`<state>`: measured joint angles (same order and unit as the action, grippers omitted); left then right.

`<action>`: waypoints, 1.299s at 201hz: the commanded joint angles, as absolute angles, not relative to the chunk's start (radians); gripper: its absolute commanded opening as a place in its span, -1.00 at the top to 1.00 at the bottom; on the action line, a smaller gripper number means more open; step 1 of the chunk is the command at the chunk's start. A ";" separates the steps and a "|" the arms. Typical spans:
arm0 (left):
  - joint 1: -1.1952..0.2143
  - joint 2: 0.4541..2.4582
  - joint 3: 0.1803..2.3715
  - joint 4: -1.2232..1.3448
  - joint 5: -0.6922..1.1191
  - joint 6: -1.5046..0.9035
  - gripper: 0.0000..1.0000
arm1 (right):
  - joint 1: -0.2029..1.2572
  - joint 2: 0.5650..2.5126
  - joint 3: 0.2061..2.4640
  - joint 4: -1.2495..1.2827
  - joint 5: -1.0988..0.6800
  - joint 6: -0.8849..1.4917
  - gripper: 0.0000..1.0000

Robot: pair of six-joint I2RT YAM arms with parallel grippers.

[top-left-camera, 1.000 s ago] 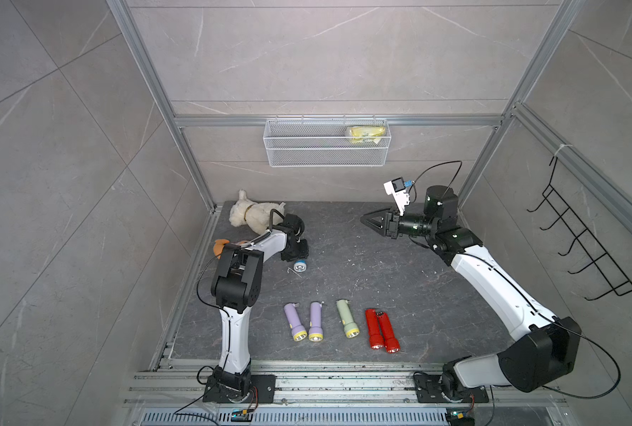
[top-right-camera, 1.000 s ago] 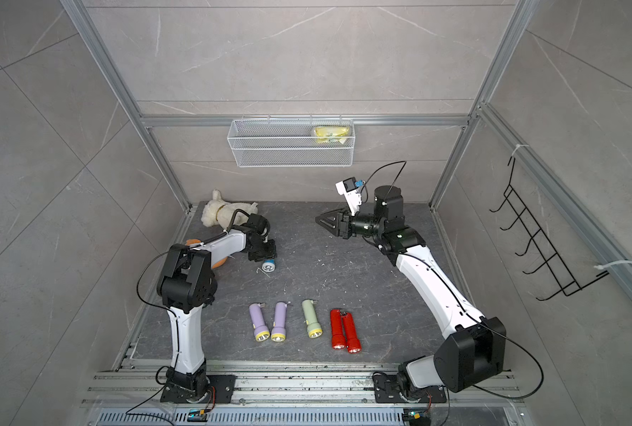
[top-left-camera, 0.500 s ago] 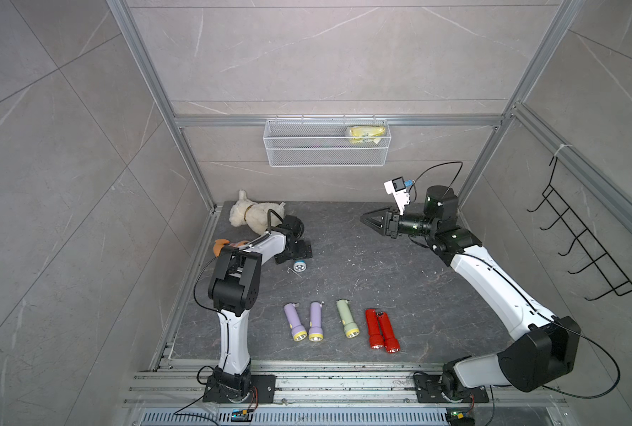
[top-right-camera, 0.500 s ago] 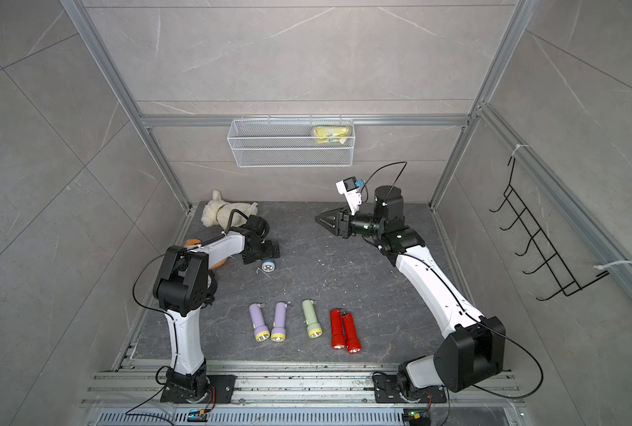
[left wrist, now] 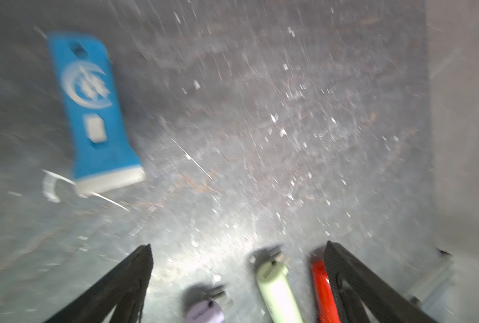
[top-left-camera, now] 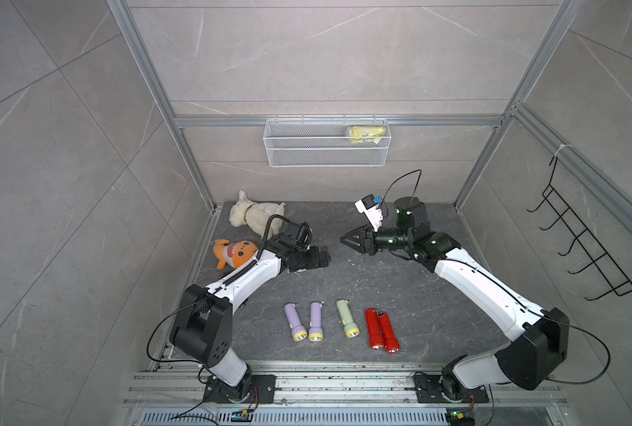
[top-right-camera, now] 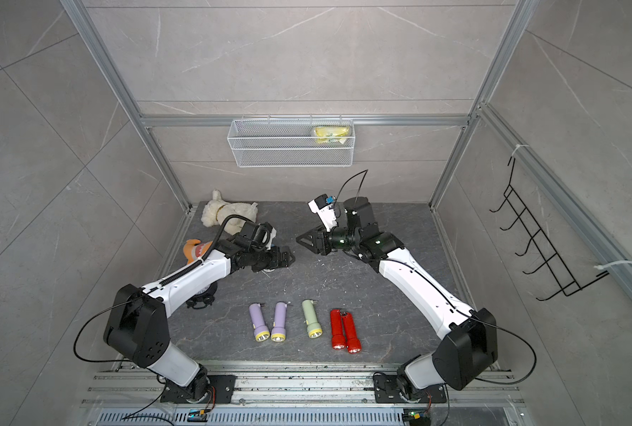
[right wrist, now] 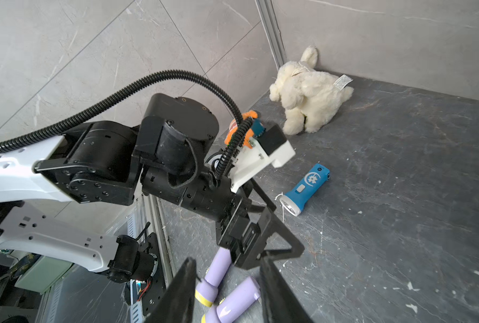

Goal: Close the plug at the bottom of the flashlight
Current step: Place the flashlight at the center of the board, then pick up the flashlight from the center of the board.

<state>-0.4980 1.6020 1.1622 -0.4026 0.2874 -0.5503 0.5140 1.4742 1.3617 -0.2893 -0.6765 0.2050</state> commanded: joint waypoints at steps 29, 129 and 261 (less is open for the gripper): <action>-0.445 1.660 1.002 0.143 0.861 -0.885 -1.00 | 0.525 1.456 1.375 -0.352 -0.637 0.178 0.21; -0.463 1.029 0.882 -0.525 -0.493 -0.830 -1.00 | 0.526 1.432 1.363 -0.357 -0.592 0.173 0.23; -0.472 1.372 0.905 -0.622 0.217 -1.001 -1.00 | 0.529 1.485 1.370 -0.356 -0.612 0.209 0.27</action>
<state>-0.4255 1.3838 0.9035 -0.5827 0.0532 -0.9642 0.5217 1.4853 1.3613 -0.3630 -0.5983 0.1947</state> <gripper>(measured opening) 0.999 0.367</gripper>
